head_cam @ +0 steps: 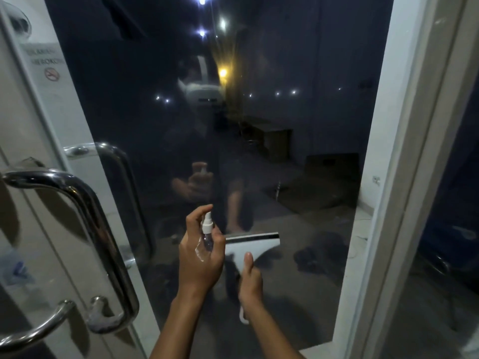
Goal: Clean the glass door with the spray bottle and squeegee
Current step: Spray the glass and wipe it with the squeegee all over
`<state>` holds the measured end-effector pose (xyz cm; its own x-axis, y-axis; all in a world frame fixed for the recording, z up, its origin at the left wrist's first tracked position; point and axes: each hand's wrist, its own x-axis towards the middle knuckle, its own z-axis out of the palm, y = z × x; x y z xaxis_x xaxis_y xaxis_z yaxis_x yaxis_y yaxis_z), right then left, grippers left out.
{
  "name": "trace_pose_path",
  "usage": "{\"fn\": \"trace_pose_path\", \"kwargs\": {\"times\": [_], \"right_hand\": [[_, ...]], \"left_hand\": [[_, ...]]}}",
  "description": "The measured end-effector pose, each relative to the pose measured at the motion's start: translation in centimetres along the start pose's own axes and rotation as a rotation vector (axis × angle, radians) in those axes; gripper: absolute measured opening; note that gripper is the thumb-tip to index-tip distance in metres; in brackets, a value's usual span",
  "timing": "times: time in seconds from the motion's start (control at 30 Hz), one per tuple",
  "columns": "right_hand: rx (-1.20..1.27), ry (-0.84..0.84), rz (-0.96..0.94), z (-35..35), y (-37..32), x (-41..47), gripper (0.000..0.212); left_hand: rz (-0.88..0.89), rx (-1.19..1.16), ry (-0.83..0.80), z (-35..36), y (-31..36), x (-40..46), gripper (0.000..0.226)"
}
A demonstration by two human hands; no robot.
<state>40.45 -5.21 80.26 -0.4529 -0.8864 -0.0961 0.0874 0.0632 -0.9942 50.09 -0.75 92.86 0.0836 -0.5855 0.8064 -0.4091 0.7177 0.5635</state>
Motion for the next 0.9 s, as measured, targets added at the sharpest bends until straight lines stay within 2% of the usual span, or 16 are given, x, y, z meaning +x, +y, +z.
{"fn": "trace_pose_path", "kwargs": {"times": [0.07,0.17,0.43,0.6,0.73,0.9], "right_hand": [[-0.016,0.012,-0.006,-0.6,0.7,-0.5,0.061],[0.116,-0.011,-0.007,-1.0,-1.5,-0.7,0.067],[0.168,-0.006,-0.389,0.6,-13.0,0.1,0.054],[0.183,0.066,-0.377,2.4,-19.5,1.5,0.059],[0.149,0.106,-0.284,2.8,-16.4,2.0,0.058],[0.103,0.148,-0.167,2.7,-11.0,1.7,0.065]], "left_hand": [[0.001,0.012,-0.011,-0.1,-0.1,-0.1,0.043],[0.000,0.016,-0.023,-0.3,0.0,0.5,0.040],[0.121,0.000,0.005,-0.1,3.1,7.4,0.039],[0.173,-0.013,0.024,-0.5,3.5,8.8,0.039],[0.162,-0.012,0.012,-0.4,3.0,7.8,0.039],[0.133,0.006,0.014,-0.8,2.5,6.8,0.040]]}}
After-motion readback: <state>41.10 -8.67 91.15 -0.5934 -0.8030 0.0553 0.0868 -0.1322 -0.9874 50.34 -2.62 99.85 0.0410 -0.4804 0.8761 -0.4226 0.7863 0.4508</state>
